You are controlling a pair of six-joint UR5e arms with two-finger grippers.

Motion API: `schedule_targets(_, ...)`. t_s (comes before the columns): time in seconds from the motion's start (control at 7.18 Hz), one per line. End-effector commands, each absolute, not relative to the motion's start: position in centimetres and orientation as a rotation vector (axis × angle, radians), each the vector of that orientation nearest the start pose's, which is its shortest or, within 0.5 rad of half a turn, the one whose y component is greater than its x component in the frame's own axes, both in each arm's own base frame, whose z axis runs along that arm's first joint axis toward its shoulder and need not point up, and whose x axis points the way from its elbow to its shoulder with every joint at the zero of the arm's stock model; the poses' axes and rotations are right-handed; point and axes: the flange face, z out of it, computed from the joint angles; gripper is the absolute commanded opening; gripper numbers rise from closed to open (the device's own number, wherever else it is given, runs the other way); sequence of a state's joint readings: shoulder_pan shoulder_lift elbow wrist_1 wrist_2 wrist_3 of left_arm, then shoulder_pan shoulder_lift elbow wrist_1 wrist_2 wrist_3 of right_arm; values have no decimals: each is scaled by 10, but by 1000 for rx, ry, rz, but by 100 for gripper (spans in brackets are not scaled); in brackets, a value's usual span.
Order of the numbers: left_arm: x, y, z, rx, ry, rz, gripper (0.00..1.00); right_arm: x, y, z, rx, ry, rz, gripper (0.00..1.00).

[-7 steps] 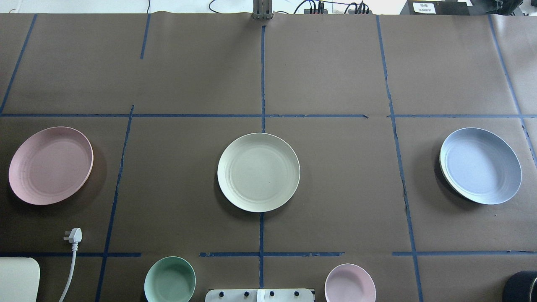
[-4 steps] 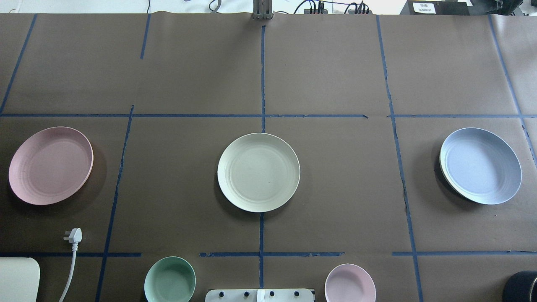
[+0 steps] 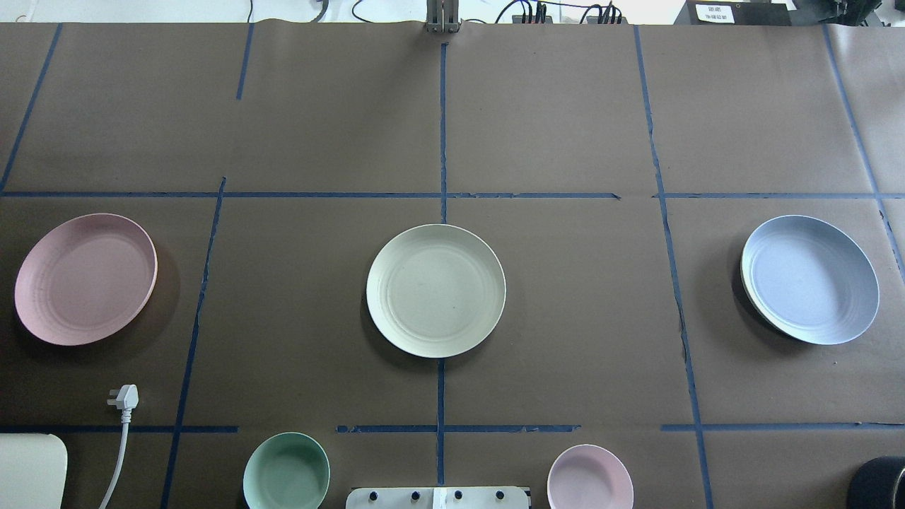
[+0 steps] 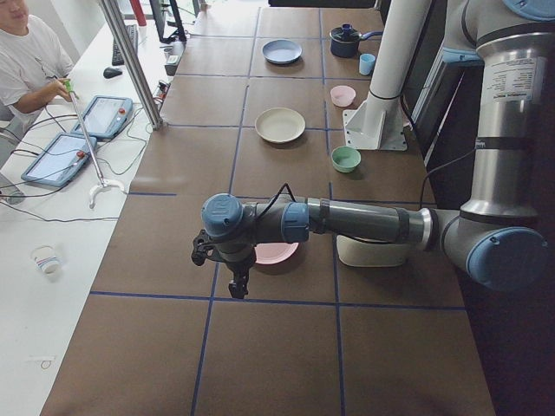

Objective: Stack three plates with pink and blue

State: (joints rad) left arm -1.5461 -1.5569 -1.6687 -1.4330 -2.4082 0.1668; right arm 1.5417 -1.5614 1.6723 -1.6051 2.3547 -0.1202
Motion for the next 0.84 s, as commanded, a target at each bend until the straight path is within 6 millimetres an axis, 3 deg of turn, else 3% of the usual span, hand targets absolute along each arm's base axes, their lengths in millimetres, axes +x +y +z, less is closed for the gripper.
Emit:
schedule_targets(0.0, -17, -490, 639, -41, 855, 65, 100, 45, -501, 614, 102, -772, -183, 100)
schedule_targets(0.42, 96, -494, 668, -76, 888, -70, 100, 27, -493, 620, 135, -772, -243, 100)
schedule_targets(0.56, 126, -488, 668, -85, 902, -60, 100, 25, -479, 632, 149, -775, -256, 100)
schedule_targets(0.7, 146, -482, 669, -103, 903, -31, 100, 21, -476, 631, 200, -779, -274, 100)
